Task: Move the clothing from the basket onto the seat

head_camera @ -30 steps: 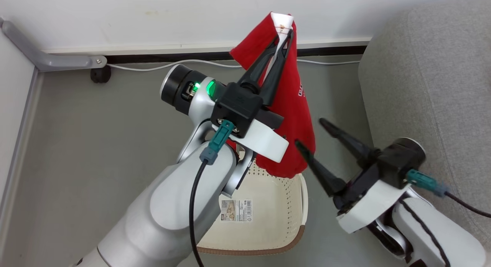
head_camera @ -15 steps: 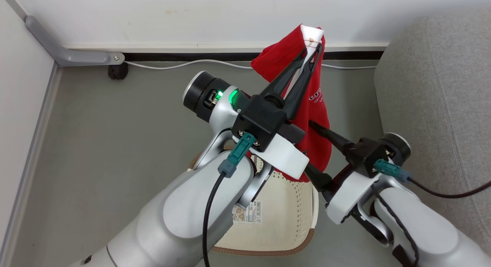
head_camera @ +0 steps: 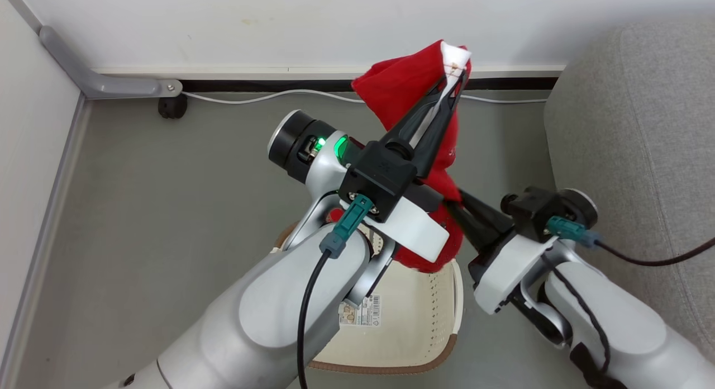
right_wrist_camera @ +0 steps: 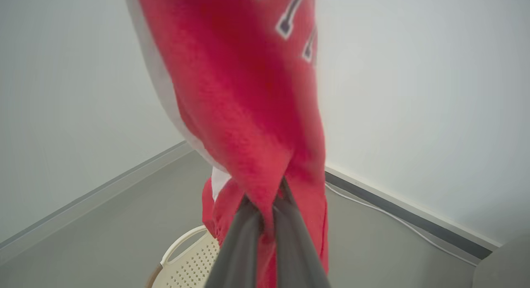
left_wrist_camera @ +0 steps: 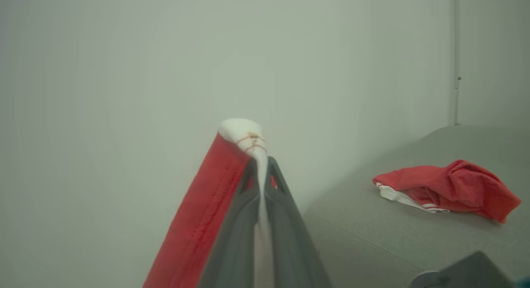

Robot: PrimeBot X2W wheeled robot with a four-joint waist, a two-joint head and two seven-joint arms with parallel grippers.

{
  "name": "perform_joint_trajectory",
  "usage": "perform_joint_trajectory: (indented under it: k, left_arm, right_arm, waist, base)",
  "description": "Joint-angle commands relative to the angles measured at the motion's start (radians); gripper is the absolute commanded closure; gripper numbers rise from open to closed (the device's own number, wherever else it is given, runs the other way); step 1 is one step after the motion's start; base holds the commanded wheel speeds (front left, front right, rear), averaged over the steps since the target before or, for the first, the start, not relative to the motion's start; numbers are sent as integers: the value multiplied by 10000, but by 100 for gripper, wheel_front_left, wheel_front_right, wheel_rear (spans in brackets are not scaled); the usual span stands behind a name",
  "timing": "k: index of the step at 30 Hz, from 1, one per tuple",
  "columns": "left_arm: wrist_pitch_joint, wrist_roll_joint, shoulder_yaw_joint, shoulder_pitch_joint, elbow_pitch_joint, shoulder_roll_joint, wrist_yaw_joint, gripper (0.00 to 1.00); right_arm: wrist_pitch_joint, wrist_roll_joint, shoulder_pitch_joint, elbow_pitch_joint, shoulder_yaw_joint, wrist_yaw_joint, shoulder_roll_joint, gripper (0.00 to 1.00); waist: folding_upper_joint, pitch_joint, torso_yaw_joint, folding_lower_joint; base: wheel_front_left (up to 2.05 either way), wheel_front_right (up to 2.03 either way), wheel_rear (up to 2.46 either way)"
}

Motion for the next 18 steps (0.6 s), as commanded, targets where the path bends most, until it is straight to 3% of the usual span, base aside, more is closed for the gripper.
perform_joint_trajectory:
  k: [1,2,4,18]
  left_arm:
    - [-44,-79,324,-162,-39,92,36,100]
    - [-44,-86,349,-133,16,92,13,100]
    - [-45,-182,369,-26,96,92,-129,0]
    - [-45,-121,684,1167,1407,91,-854,0]
  right_arm:
    - [-61,61,45,-362,-178,29,-73,100]
    - [-61,63,85,-483,-258,29,-123,100]
    - [-61,80,190,-672,-458,29,-252,100]
    - [-61,132,1032,-1731,-3023,29,-715,100]
  waist:
    - [0,20,-47,0]
    - [0,38,-79,0]
    - [0,72,-152,0]
    - [0,-177,-1139,0]
  base:
    - [0,0,0]
    - [0,0,0]
    - [0,0,0]
    - [0,0,0]
